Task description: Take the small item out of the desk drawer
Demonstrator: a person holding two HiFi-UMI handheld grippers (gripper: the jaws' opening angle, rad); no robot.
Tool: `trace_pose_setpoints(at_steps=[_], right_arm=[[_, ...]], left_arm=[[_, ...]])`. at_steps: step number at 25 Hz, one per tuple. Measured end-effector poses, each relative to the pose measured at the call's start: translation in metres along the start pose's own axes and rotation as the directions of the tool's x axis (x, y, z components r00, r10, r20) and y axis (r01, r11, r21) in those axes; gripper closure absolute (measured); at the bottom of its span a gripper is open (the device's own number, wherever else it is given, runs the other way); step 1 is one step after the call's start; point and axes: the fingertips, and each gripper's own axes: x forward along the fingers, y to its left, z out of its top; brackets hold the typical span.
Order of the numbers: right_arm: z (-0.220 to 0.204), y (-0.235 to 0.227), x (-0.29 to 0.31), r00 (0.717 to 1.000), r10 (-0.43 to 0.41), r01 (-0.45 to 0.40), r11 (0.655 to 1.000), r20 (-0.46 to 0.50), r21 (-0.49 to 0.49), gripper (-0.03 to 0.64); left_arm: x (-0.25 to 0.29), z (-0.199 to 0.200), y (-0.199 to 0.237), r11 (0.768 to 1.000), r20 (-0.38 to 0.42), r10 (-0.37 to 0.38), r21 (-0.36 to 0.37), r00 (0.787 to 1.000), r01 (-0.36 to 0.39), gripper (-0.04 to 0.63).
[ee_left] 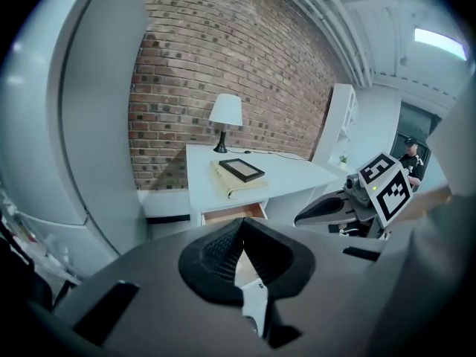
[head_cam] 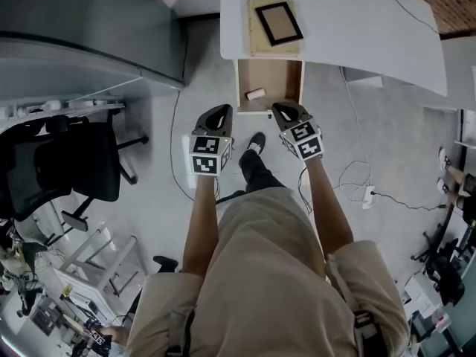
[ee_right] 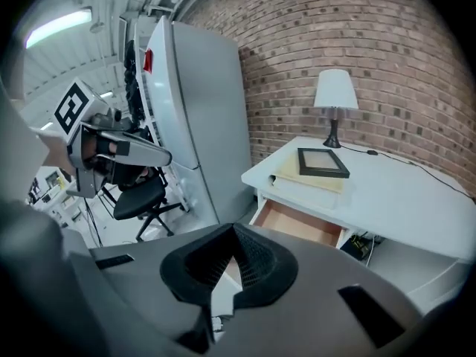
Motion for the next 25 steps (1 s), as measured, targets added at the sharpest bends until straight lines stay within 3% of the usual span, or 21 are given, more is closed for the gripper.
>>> trace_pose_setpoints(at_steps=[10,25], right_arm=[[0.009,-0.006,0.029,0.995,0.07,-0.076,0.993,-0.071,-0.087,0.592],[-0.003,-0.017,0.079,0.978,0.114,-0.126,0.99,-0.173,-0.061,0.592]], left_arm=[[0.019,0.01,0.015,1.0,-0.011,0.02,-0.012,1.0,-0.02,0.578],[0.059,0.003,0.021,0.999,-0.064,-0.024,-0.044,0.998,0.022,0.578]])
